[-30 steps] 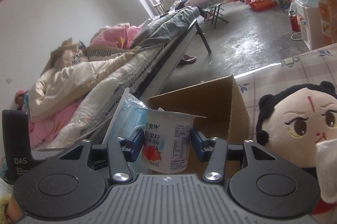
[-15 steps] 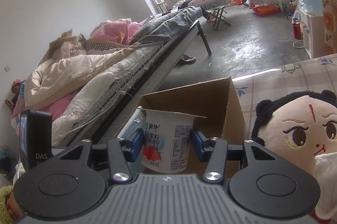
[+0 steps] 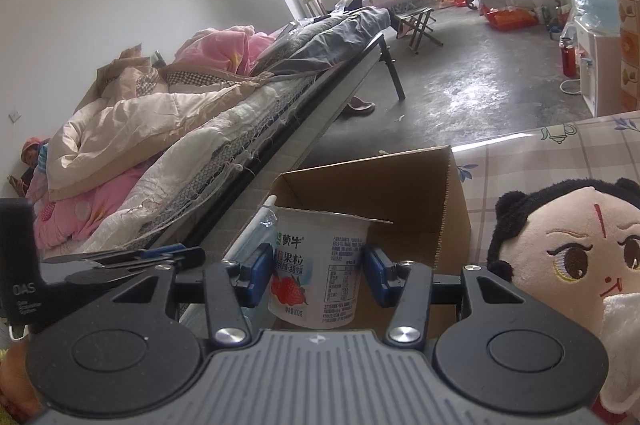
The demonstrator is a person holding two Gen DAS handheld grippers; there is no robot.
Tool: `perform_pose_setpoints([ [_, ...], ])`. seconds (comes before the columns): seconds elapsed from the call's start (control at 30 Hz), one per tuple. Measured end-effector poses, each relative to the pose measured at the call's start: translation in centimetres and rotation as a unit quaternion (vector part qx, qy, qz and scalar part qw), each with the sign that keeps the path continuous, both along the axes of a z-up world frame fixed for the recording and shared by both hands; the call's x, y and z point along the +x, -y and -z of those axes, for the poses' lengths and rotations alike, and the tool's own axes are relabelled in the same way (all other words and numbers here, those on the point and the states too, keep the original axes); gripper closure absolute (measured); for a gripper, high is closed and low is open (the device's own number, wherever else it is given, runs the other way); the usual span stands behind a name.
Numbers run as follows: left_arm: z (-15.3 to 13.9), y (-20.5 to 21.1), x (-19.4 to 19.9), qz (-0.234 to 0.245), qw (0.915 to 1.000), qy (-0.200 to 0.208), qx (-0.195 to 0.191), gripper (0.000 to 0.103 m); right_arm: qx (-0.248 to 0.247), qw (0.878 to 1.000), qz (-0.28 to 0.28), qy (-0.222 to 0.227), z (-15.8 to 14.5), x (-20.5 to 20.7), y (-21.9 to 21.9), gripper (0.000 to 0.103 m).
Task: Organize soft objects
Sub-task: 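Carry the packet into the cardboard box and open the left tool while the right tool carries the yogurt cup, then lower the yogurt cup into the cardboard box and open the right tool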
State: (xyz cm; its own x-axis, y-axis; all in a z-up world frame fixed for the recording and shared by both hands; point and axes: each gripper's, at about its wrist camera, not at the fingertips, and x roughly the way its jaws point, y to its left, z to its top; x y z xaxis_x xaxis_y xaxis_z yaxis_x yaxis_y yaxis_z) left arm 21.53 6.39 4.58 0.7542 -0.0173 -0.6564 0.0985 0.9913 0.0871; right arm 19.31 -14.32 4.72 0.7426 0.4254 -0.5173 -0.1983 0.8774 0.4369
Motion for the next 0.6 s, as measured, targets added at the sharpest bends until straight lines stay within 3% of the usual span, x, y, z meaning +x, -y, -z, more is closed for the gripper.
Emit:
perform_pose_setpoints([
  [0.27, -1.1, -3.8, -0.8, -0.032, 0.9976, 0.015, -0.059, 0.081, -0.034, 0.998, -0.015, -0.043, -0.1, 4.7, -4.2, 0.050],
  [0.43, -0.8, -7.1, -0.3, -0.070, 0.9929, 0.011, -0.095, 0.080, -0.076, 0.994, -0.009, -0.073, 1.6, 9.0, -7.6, 0.050],
  [0.6, -0.3, -10.1, -0.3, -0.102, 0.9883, 0.010, -0.113, 0.079, -0.125, 0.989, -0.006, -0.076, 3.7, 11.7, -10.2, 0.050],
])
